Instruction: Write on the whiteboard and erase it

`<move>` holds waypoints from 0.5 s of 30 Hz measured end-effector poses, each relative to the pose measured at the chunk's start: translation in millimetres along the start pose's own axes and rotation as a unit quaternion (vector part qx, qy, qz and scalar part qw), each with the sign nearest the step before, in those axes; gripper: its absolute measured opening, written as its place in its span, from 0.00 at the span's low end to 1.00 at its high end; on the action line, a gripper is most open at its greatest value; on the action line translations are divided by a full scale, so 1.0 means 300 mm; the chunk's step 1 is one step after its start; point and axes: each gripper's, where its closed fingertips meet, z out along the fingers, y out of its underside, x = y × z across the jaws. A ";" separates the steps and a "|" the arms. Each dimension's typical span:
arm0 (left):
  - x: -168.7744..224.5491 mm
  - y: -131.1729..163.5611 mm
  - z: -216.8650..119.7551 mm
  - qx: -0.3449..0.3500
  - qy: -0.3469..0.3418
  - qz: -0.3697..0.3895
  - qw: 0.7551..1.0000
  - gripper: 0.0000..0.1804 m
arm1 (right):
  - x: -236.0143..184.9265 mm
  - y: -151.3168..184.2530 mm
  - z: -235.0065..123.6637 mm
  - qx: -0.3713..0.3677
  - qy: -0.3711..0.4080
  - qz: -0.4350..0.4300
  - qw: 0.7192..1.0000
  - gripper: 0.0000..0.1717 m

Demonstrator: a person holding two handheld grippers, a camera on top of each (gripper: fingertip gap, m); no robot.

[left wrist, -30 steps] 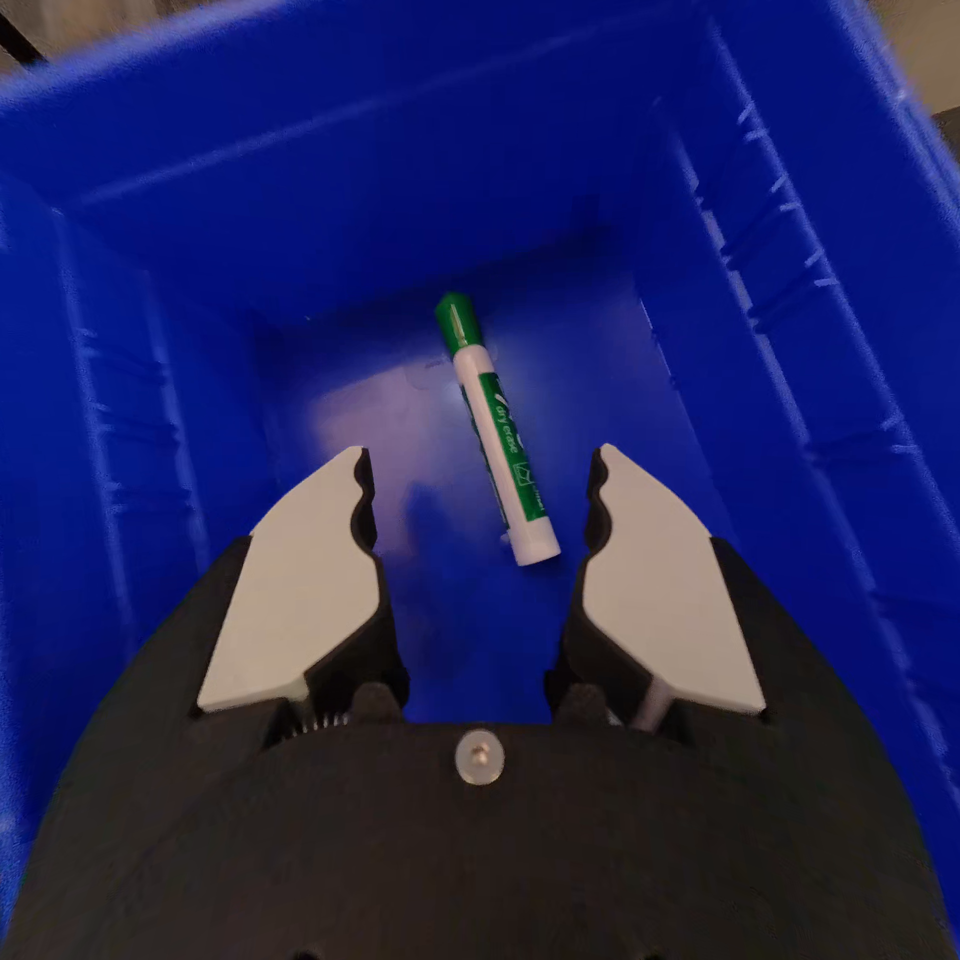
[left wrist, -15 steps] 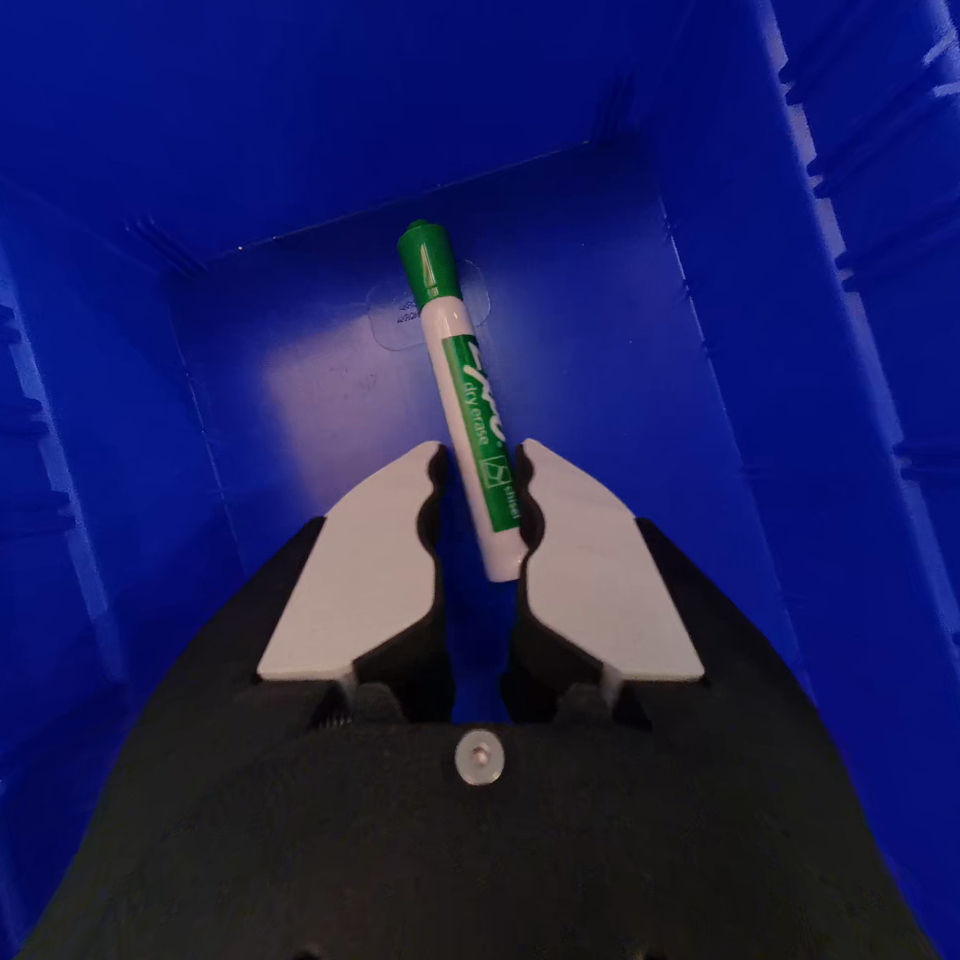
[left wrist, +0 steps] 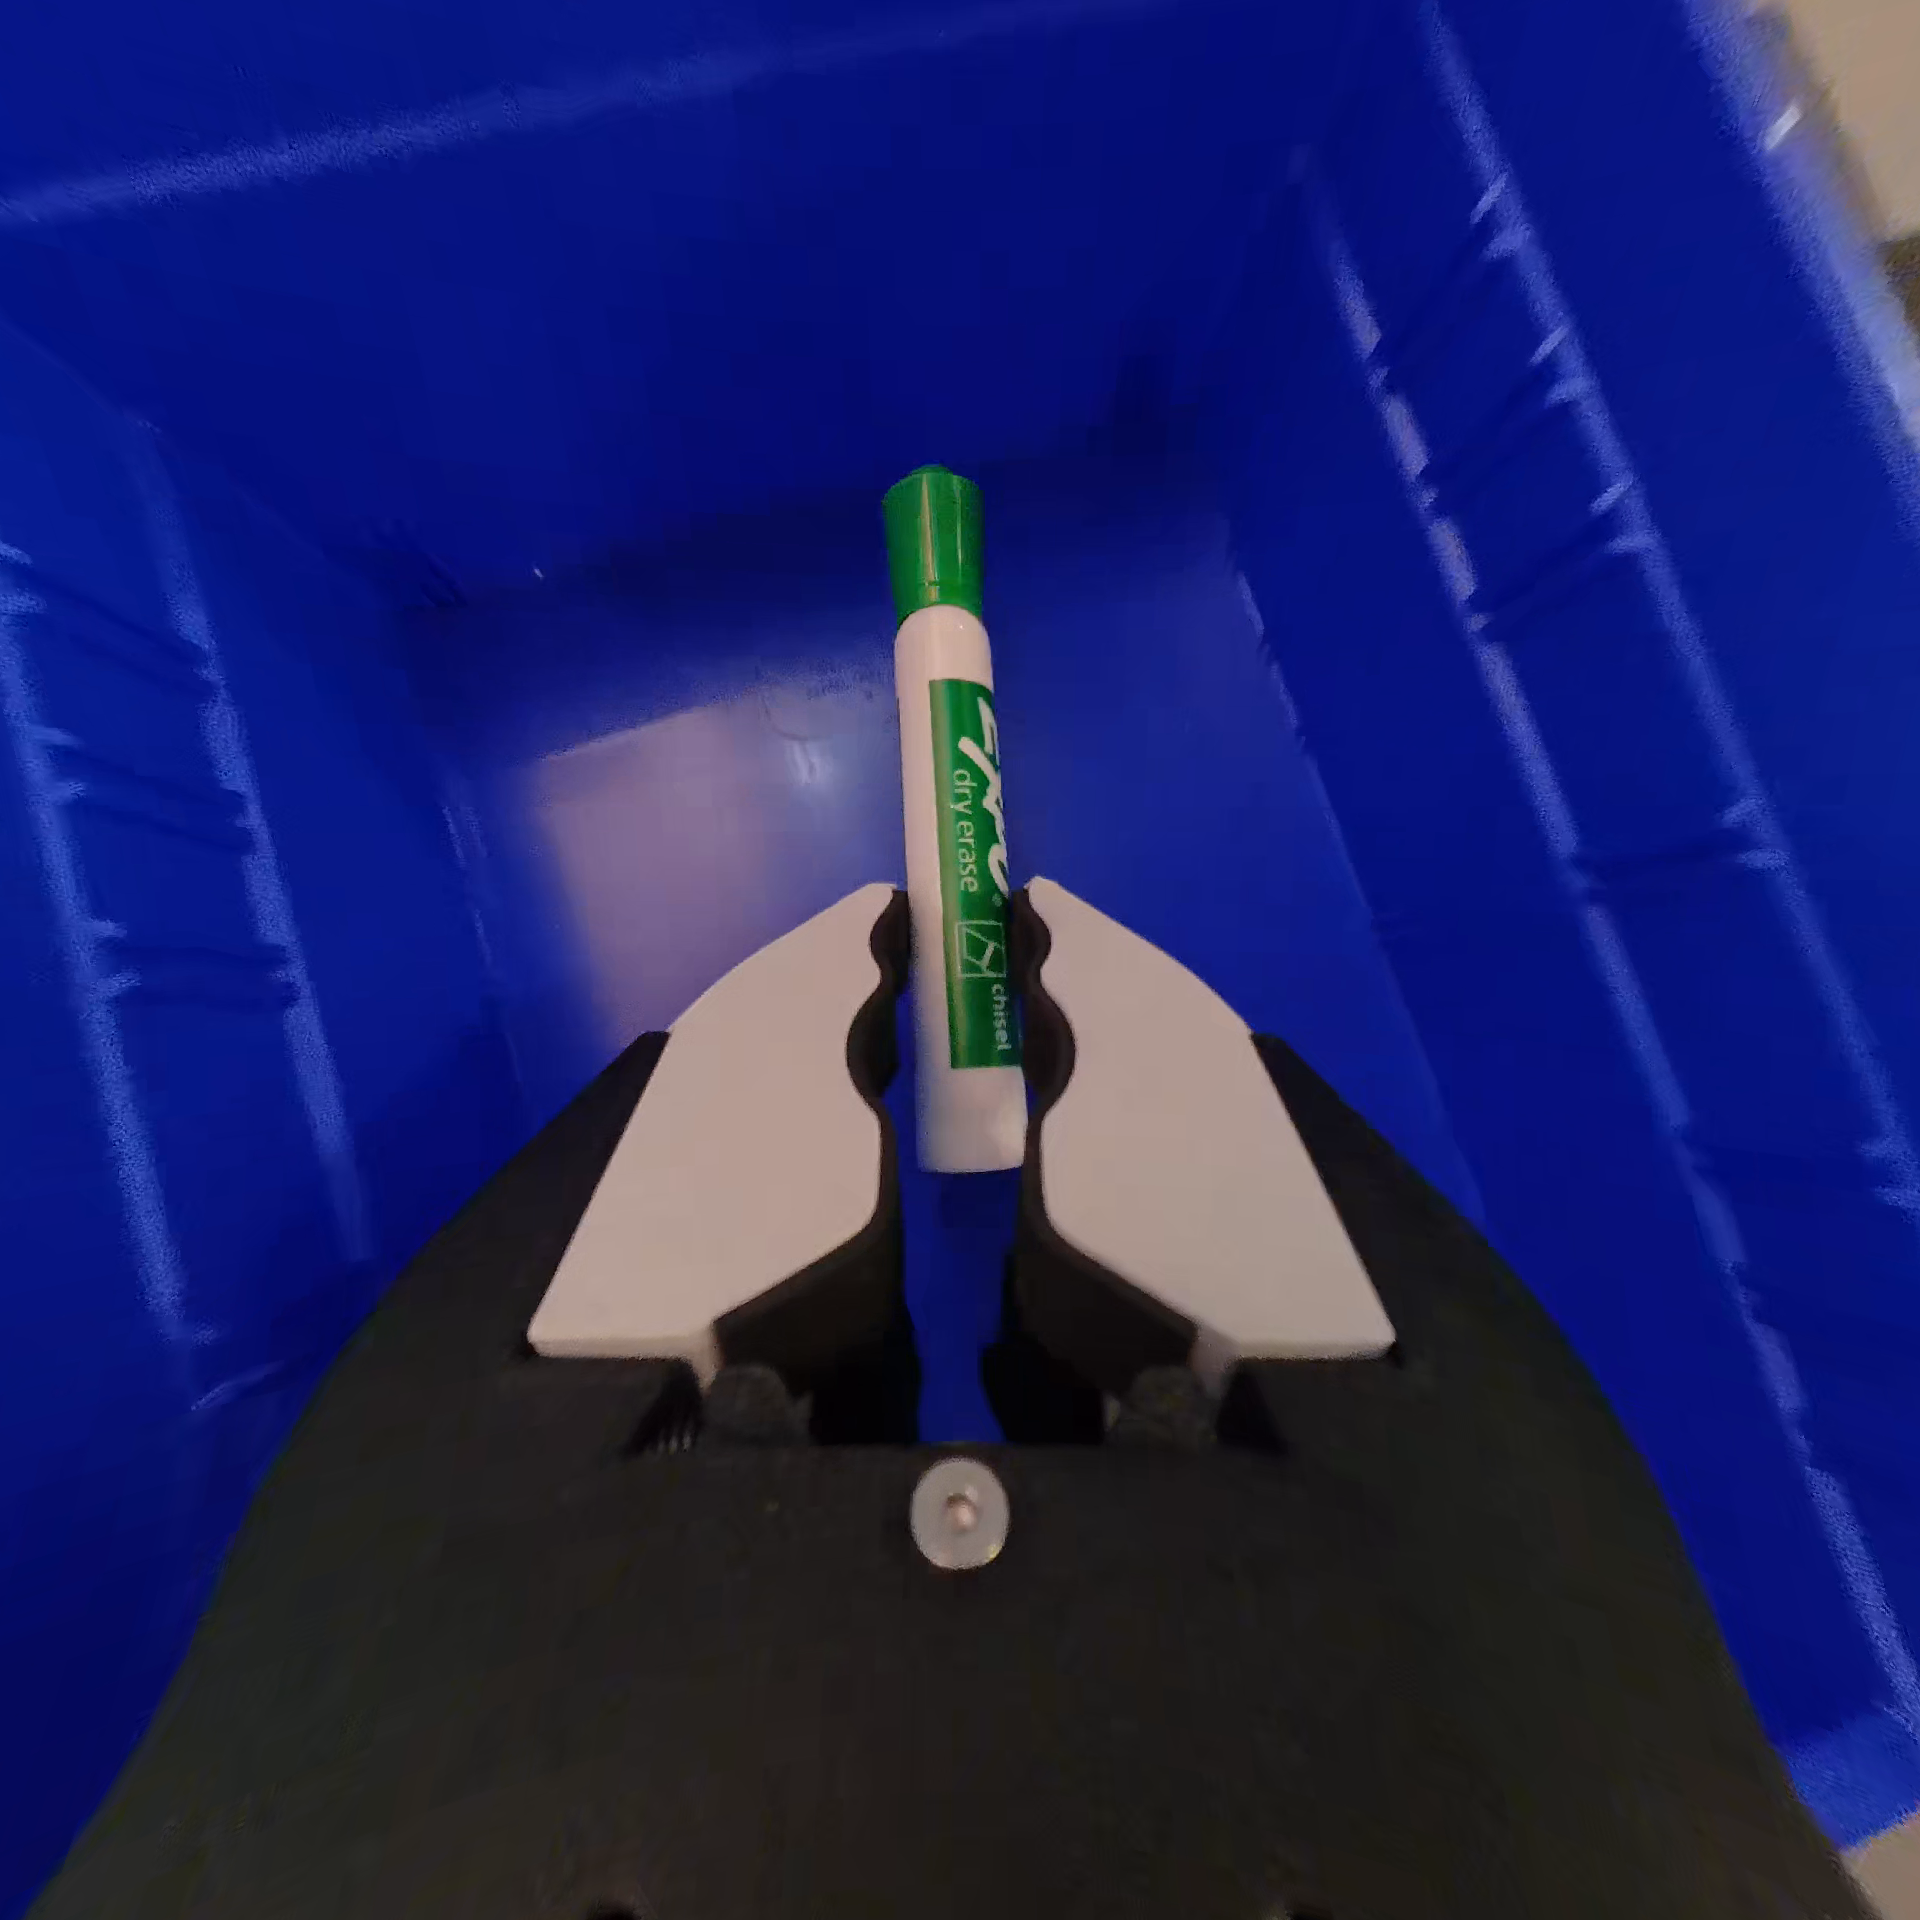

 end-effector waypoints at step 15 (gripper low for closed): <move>0.332 -0.378 -0.613 0.311 0.148 0.039 0.938 0.11 | -0.040 -0.335 -0.287 0.194 0.120 -0.103 0.968 0.28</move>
